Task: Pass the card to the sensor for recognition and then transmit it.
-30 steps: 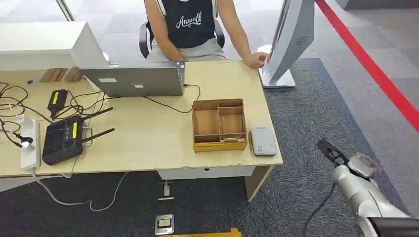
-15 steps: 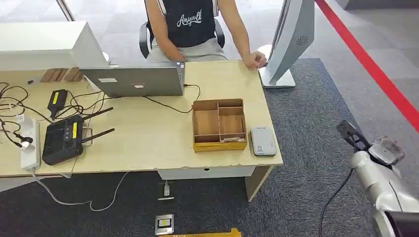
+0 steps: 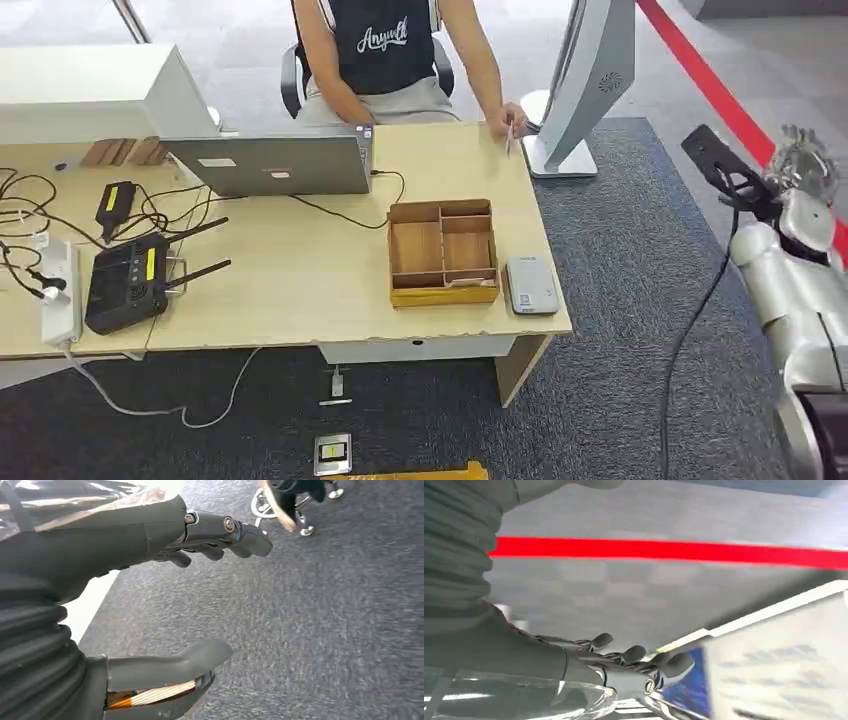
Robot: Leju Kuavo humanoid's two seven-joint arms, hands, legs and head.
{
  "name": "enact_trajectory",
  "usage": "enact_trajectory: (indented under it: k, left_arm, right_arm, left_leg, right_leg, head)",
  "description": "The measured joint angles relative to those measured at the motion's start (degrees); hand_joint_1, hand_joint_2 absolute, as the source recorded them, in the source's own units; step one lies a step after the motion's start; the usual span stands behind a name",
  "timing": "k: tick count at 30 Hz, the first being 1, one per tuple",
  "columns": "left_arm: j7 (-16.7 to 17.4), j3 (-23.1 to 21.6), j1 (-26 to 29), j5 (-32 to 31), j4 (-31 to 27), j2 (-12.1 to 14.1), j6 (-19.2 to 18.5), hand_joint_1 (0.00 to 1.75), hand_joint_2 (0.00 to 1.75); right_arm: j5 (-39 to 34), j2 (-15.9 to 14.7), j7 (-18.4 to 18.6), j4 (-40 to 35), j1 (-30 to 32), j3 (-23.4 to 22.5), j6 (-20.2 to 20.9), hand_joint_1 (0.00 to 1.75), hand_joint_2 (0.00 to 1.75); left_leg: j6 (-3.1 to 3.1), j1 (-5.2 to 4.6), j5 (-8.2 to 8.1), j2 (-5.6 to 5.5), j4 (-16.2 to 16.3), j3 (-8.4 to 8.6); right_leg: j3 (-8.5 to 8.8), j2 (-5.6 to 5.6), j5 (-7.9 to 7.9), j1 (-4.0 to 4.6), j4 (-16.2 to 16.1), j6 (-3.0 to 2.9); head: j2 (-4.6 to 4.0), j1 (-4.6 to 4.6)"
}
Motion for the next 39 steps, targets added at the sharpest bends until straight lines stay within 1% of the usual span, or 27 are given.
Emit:
enact_trajectory:
  k: [1,2,3,5,7,11,14,20,27,28,33,39]
  left_arm:
    - [-0.2,0.0,-0.1,-0.7,0.0,0.0,0.0,0.00,1.75]
    - [-0.4,0.0,-0.1,-1.1,0.0,0.0,-0.2,0.00,1.75]
    - [-0.9,0.0,-0.1,-2.0,0.0,0.2,-0.5,0.00,1.75]
    - [-2.2,0.0,-0.2,-3.0,0.0,0.4,-1.0,0.00,1.75]
    - [-3.4,0.0,-0.4,-4.0,0.0,0.7,-1.5,0.00,1.75]
    - [-4.0,0.0,-0.2,-5.2,0.0,1.2,-1.6,0.00,1.75]
    - [-4.2,0.0,-0.2,-5.4,0.0,1.5,-1.6,0.00,1.75]
    - [-4.2,0.0,0.0,-5.6,0.0,2.0,-1.8,0.00,1.75]
    - [-4.6,0.0,0.0,-5.8,0.0,2.2,-1.9,0.00,1.75]
    - [-4.9,0.0,0.0,-5.8,0.0,2.3,-1.9,0.00,1.75]
    - [-5.4,0.0,0.0,-5.8,0.0,2.3,-1.6,0.00,1.75]
    - [-5.6,0.0,0.1,-5.8,0.0,2.3,-1.4,0.00,1.75]
  right_arm:
    - [-0.2,1.5,-1.0,-1.4,-2.3,3.1,-0.3,0.00,1.75]
    - [0.1,2.1,-1.5,-1.7,-3.1,4.2,-0.3,0.00,1.75]
    - [0.7,3.9,-2.7,-1.6,-4.7,6.3,-0.4,0.00,1.75]
    - [2.1,6.7,-3.5,-1.2,-7.1,10.0,-1.4,0.00,1.75]
    - [2.9,9.6,-3.6,-0.2,-8.9,14.0,-2.0,0.00,1.75]
    - [3.8,14.4,-4.0,2.3,-11.6,20.2,-2.2,0.00,1.75]
    - [4.2,16.7,-4.0,4.0,-12.5,23.4,-2.2,0.00,1.75]
    - [4.2,19.1,-4.0,6.7,-13.5,27.3,-2.2,0.00,1.75]
    - [5.2,21.5,-3.9,9.0,-13.7,29.8,-1.9,0.00,1.75]
    - [5.2,22.2,-3.6,9.8,-13.9,30.5,-2.0,0.00,1.75]
    - [4.8,24.2,-3.6,11.8,-14.3,31.7,-2.4,0.00,1.75]
    - [4.4,25.4,-3.8,13.8,-14.3,32.5,-3.4,0.00,1.75]
  left_leg:
    - [0.00,0.03,0.09,-0.04,0.0,-0.01]
    - [0.00,0.04,0.09,-0.05,0.0,-0.06]
    - [-0.02,0.07,0.10,-0.03,0.0,-0.06]
    - [-0.08,0.11,0.15,0.00,0.0,-0.05]
    - [-0.11,0.15,0.22,-0.12,0.0,-0.07]
    - [-0.13,0.17,0.25,-0.18,0.0,-0.13]
    - [-0.13,0.17,0.25,-0.21,0.0,-0.14]
    - [-0.11,0.16,0.23,-0.18,0.0,-0.14]
    - [-0.11,0.15,0.23,-0.17,0.0,-0.13]
    - [-0.11,0.16,0.23,-0.16,0.0,-0.13]
    - [-0.12,0.16,0.23,-0.17,0.0,-0.12]
    - [-0.11,0.16,0.23,-0.17,0.0,-0.13]
  right_leg:
    - [0.00,-0.03,0.00,0.04,0.0,0.00]
    - [-0.01,-0.03,0.01,0.05,0.0,-0.01]
    - [-0.05,-0.03,0.03,0.08,0.1,-0.05]
    - [-0.13,-0.01,0.07,0.12,0.1,-0.11]
    - [-0.15,-0.09,0.06,0.14,0.1,-0.12]
    - [-0.19,-0.21,0.07,0.16,0.1,-0.13]
    - [-0.20,-0.21,0.07,0.16,0.1,-0.13]
    - [-0.20,-0.21,0.07,0.12,0.1,-0.12]
    - [-0.21,-0.21,0.08,0.14,0.1,-0.13]
    - [-0.21,-0.20,0.08,0.15,0.1,-0.13]
    - [-0.22,-0.20,0.07,0.16,0.1,-0.13]
    - [-0.23,-0.20,0.08,0.15,0.1,-0.13]
  head:
    - [0.00,0.02]
    - [0.00,0.00]
    - [0.00,0.02]
    - [0.00,0.00]
    - [0.00,-0.02]
    - [0.00,-0.02]
    - [0.00,0.00]
    - [0.00,0.00]
    - [0.00,0.00]
    - [0.00,0.00]
    - [0.00,0.00]
    - [0.00,0.00]
